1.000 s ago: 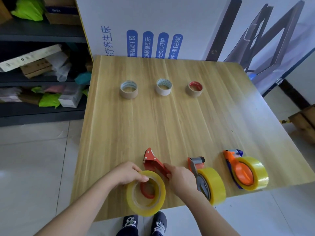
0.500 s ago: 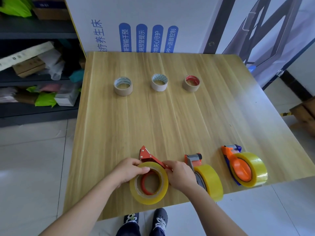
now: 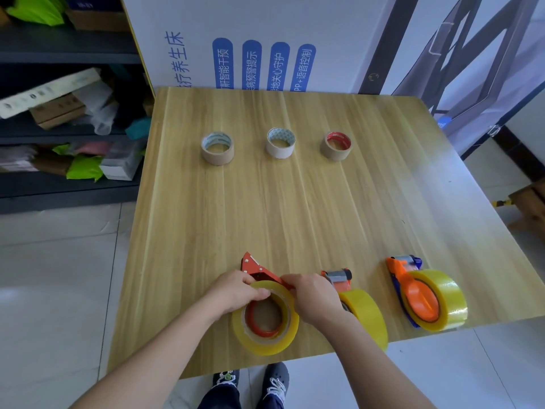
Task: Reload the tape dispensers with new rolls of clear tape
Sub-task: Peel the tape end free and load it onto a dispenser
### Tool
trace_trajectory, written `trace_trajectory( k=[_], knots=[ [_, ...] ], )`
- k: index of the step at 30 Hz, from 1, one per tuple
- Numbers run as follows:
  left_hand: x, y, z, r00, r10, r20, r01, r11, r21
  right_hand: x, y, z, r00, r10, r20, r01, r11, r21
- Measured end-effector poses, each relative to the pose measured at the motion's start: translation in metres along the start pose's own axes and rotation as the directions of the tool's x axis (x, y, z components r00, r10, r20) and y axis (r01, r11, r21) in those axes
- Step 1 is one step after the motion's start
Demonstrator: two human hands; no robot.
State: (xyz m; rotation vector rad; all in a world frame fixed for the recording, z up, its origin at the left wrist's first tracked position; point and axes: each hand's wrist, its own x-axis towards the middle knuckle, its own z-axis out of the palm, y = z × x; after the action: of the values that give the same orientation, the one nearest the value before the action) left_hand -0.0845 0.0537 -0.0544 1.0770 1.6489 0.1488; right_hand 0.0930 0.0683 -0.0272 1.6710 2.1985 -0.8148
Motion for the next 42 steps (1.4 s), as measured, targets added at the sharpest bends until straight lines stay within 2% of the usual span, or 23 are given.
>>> trace_trajectory(
  k=[2, 4, 7, 11, 15, 17, 21, 26, 31, 35, 38, 40, 42],
  knots=[
    [-0.003, 0.0, 0.005, 0.998, 0.007, -0.06, -0.009, 0.999, -0.037, 0.0, 0.001, -0.001, 1.0, -0.002, -0.005, 0.002, 1.0, 0.015],
    [-0.009, 0.0, 0.013, 0.994, 0.021, -0.111, -0.037, 0.988, -0.15, 0.002, 0.003, -0.002, 1.0, 0.005, 0.009, -0.005, 0.999, 0.041],
    [-0.013, 0.001, 0.019, 0.989, 0.065, -0.136, -0.094, 0.971, -0.222, 0.004, 0.005, -0.005, 0.999, 0.009, 0.033, -0.01, 0.999, 0.038],
    [-0.008, 0.001, 0.011, 0.998, 0.065, -0.015, -0.066, 0.989, -0.13, 0.004, 0.008, -0.008, 1.0, 0.004, -0.004, -0.004, 1.0, -0.013],
    [-0.006, 0.008, 0.004, 0.999, 0.041, -0.007, -0.041, 0.999, -0.018, 0.002, 0.007, -0.01, 0.998, 0.029, -0.062, -0.027, 0.999, 0.034],
    [-0.009, 0.009, 0.01, 0.997, 0.061, -0.052, -0.062, 0.998, -0.006, 0.002, 0.007, -0.009, 0.994, 0.055, -0.094, -0.046, 0.995, 0.093],
    [-0.019, 0.008, 0.033, 0.974, 0.062, -0.219, -0.113, 0.966, -0.231, 0.001, 0.009, -0.007, 0.991, 0.069, -0.117, -0.054, 0.99, 0.129],
    [-0.017, 0.004, 0.044, 0.943, 0.057, -0.328, -0.104, 0.986, -0.128, 0.001, 0.011, -0.006, 0.991, 0.054, -0.119, -0.037, 0.989, 0.146],
    [-0.01, -0.006, 0.043, 0.937, 0.042, -0.348, -0.055, 0.998, -0.029, -0.001, 0.01, -0.003, 0.99, 0.051, -0.128, -0.032, 0.989, 0.147],
    [-0.003, -0.019, 0.033, 0.953, -0.046, -0.3, 0.005, 0.991, -0.135, -0.002, 0.006, 0.003, 0.986, 0.054, -0.158, -0.032, 0.99, 0.134],
    [0.003, -0.024, 0.031, 0.954, -0.049, -0.295, 0.037, 0.998, -0.047, -0.003, -0.001, 0.012, 0.981, 0.008, -0.194, 0.017, 0.992, 0.127],
    [0.005, -0.025, 0.029, 0.962, -0.043, -0.269, 0.043, 0.999, -0.008, -0.003, -0.007, 0.021, 0.984, 0.0, -0.176, 0.013, 0.997, 0.07],
    [0.004, -0.026, 0.024, 0.973, -0.05, -0.227, 0.032, 0.996, -0.082, -0.002, -0.014, 0.027, 0.989, 0.014, -0.146, -0.019, 0.999, -0.028]
  ],
)
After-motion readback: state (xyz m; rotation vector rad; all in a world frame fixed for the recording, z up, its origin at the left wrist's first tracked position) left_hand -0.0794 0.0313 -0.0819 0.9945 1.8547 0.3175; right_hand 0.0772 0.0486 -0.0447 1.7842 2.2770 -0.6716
